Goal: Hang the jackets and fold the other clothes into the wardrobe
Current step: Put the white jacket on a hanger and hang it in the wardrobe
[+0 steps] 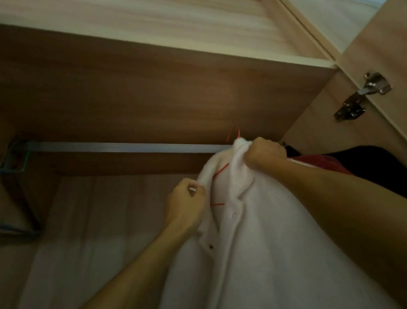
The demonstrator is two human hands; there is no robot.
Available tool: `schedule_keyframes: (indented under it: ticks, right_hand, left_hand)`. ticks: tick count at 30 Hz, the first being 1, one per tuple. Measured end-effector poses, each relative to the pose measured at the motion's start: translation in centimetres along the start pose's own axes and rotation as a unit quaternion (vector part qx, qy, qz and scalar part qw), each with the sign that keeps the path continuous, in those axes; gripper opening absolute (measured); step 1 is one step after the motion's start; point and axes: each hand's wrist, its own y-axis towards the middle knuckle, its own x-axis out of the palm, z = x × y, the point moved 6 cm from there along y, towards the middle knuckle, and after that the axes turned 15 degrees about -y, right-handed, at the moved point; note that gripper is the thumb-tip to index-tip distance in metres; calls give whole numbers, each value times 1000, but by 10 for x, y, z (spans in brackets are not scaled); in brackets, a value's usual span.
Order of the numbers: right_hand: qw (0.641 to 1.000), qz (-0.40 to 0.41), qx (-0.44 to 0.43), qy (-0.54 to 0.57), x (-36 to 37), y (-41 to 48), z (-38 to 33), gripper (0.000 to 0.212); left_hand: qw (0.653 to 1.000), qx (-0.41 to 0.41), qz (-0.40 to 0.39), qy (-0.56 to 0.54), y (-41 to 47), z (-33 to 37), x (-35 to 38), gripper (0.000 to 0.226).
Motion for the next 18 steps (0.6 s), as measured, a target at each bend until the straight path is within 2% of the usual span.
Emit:
schedule_keyframes:
  ticks: [7, 13, 18]
  right_hand:
    - [999, 13, -10, -46, 31, 30, -15, 37]
    - [995, 65, -1, -73, 40, 37, -12, 32]
    - [980, 127, -45, -144, 45, 31, -24, 26]
  left_hand:
    - [998, 10, -45, -44, 23, -50, 26, 14]
    - [998, 32, -50, -38, 44, -74, 26, 15]
    - [997, 38, -45, -49, 43, -83, 30, 15]
